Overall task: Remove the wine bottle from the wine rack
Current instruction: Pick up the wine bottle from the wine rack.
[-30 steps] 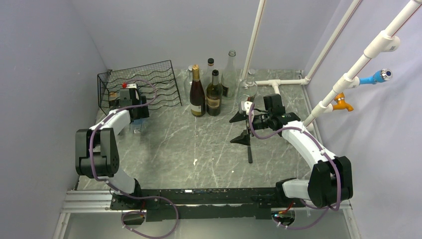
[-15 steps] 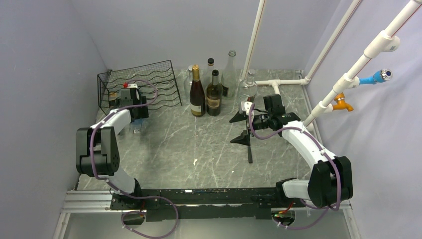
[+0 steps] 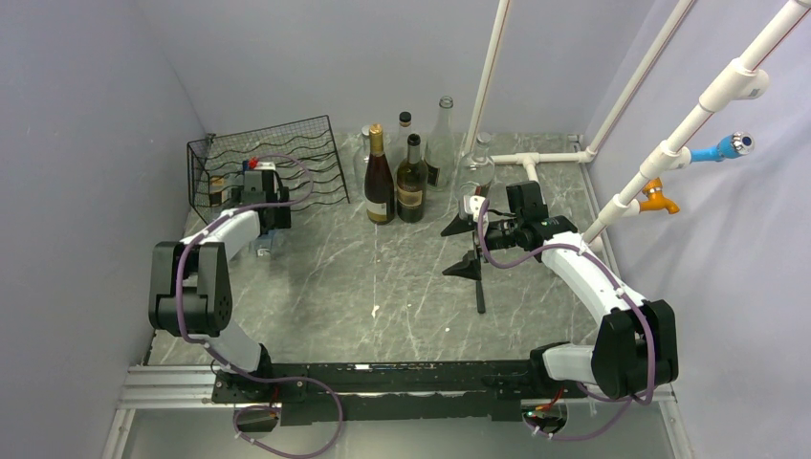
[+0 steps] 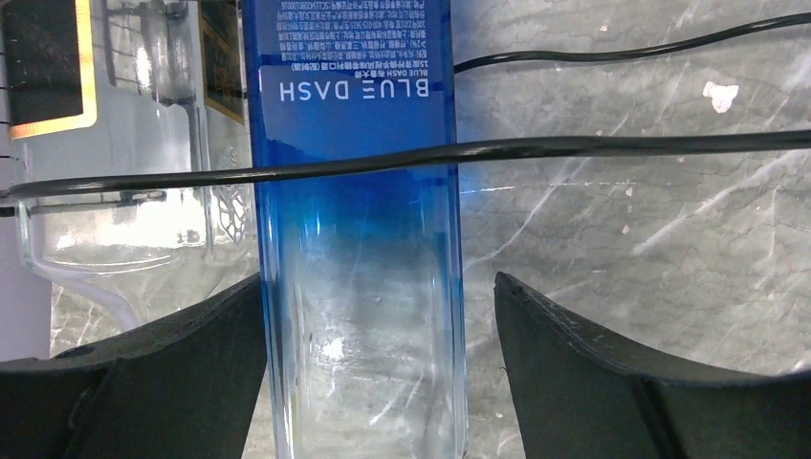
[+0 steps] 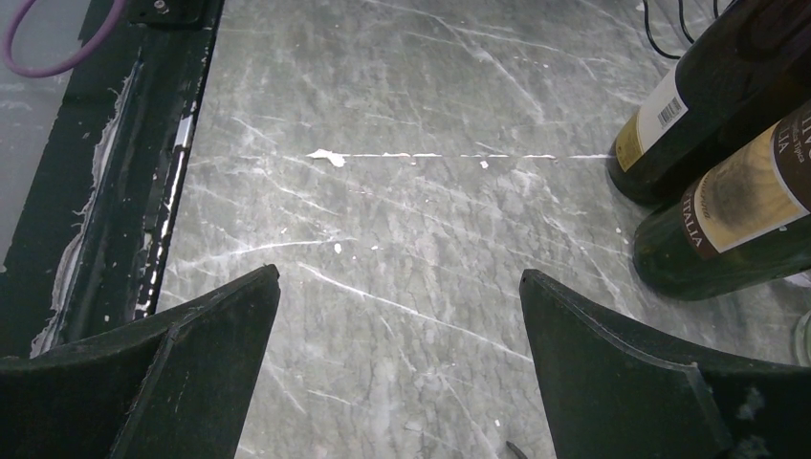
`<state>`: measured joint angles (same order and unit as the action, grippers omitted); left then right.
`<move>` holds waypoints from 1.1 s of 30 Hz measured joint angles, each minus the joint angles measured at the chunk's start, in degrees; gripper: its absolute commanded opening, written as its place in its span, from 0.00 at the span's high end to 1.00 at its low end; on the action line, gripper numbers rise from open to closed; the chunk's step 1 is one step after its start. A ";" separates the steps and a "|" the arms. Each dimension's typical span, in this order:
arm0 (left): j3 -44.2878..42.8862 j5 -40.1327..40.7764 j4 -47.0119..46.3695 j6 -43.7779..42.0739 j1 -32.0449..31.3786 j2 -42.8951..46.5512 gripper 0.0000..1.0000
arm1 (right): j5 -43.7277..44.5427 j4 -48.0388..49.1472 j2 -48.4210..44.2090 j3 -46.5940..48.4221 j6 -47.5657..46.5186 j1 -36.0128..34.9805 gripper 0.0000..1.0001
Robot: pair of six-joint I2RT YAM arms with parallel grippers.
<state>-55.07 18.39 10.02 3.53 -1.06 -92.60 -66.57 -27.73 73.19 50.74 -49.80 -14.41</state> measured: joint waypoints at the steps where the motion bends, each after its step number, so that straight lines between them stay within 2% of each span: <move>1: 0.07 0.15 -0.11 -0.04 -0.13 -0.04 0.15 | 0.00 -0.13 0.00 0.02 -0.04 0.00 0.00; 33: 2.64 4.00 -2.99 -0.11 -1.07 -1.25 0.19 | 0.00 -1.40 0.00 0.11 -0.74 0.00 0.00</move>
<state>-52.42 22.39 7.03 3.42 -2.13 -93.84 -66.57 -29.12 73.19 50.85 -50.54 -14.41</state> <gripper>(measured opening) 0.811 0.994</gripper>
